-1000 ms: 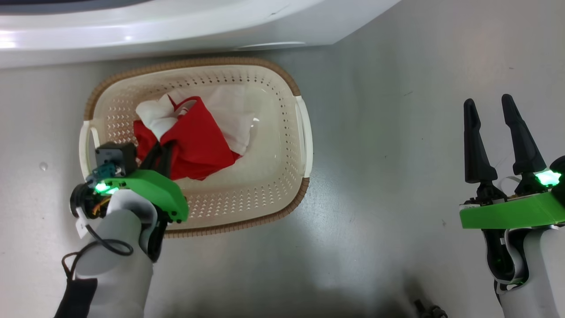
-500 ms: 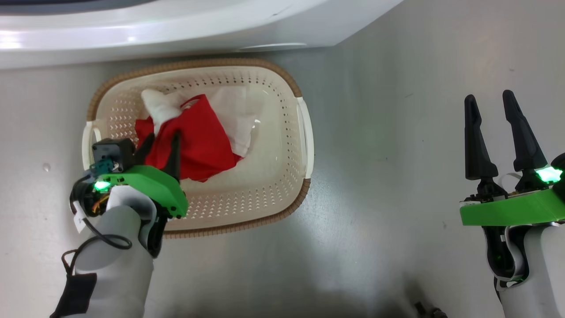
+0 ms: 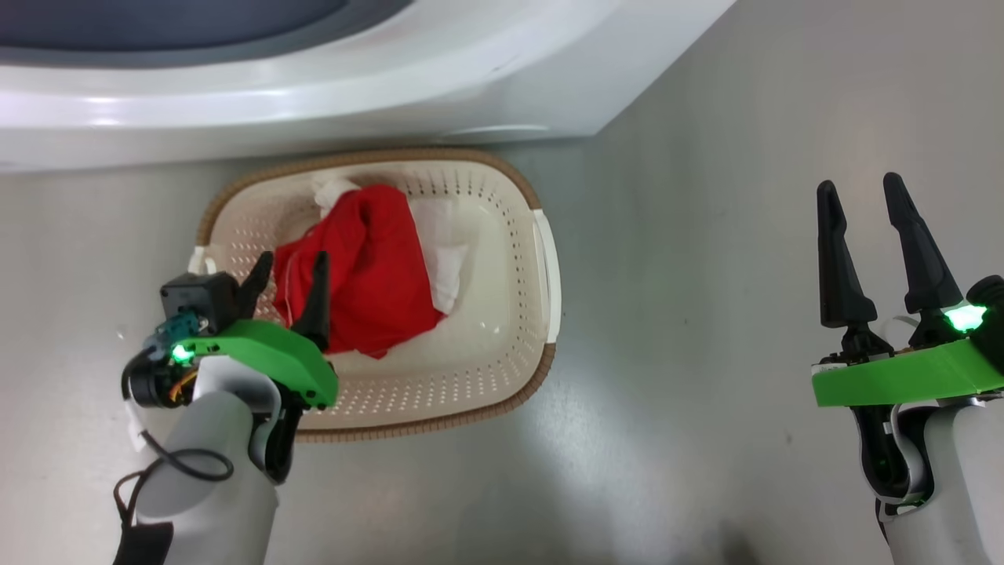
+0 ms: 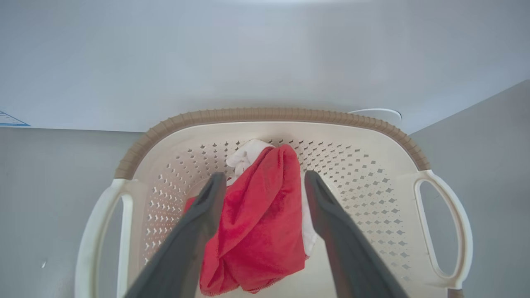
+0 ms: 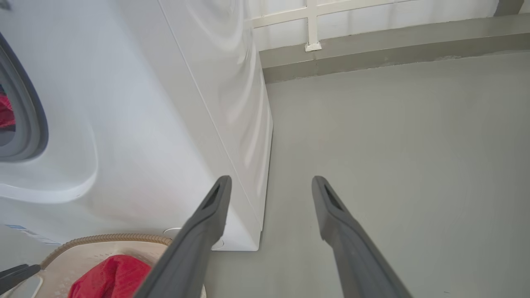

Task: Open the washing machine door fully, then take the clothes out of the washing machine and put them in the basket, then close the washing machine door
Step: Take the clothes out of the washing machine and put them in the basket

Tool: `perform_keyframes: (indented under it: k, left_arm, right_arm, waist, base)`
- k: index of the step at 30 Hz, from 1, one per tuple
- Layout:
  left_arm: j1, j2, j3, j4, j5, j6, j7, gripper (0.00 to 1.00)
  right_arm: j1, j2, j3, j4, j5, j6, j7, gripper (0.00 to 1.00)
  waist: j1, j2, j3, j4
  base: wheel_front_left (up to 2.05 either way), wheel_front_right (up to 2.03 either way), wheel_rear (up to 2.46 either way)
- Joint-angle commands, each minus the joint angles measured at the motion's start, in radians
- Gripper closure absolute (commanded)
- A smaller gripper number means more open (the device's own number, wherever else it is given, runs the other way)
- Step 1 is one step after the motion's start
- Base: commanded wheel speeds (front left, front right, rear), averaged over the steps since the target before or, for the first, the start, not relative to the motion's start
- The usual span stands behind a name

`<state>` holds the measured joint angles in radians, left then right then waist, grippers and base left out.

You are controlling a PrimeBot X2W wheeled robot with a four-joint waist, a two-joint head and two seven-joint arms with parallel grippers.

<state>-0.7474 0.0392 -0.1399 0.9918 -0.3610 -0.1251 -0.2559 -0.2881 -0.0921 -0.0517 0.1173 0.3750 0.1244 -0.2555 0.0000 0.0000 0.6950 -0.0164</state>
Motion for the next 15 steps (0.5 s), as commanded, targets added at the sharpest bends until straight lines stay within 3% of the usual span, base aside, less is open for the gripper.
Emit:
perform_keyframes:
  k: [1, 15]
  left_arm:
    - [0.056, 0.026, 0.031, -0.036, 0.011, -0.006, -0.006, 0.00]
    - [0.191, 0.028, 0.082, -0.196, 0.057, -0.006, -0.006, 0.00]
  right_arm:
    - [0.037, -0.011, 0.023, -0.014, -0.006, 0.006, -0.006, 0.00]
    - [0.090, -0.020, 0.045, 0.026, -0.001, 0.006, -0.006, 0.00]
  waist:
    - [0.0000, 0.0000, -0.044, 0.010]
    - [0.0000, 0.0000, -0.217, 0.026]
  base:
    - [0.00, 0.00, 0.00]
    - [0.00, 0.00, 0.00]
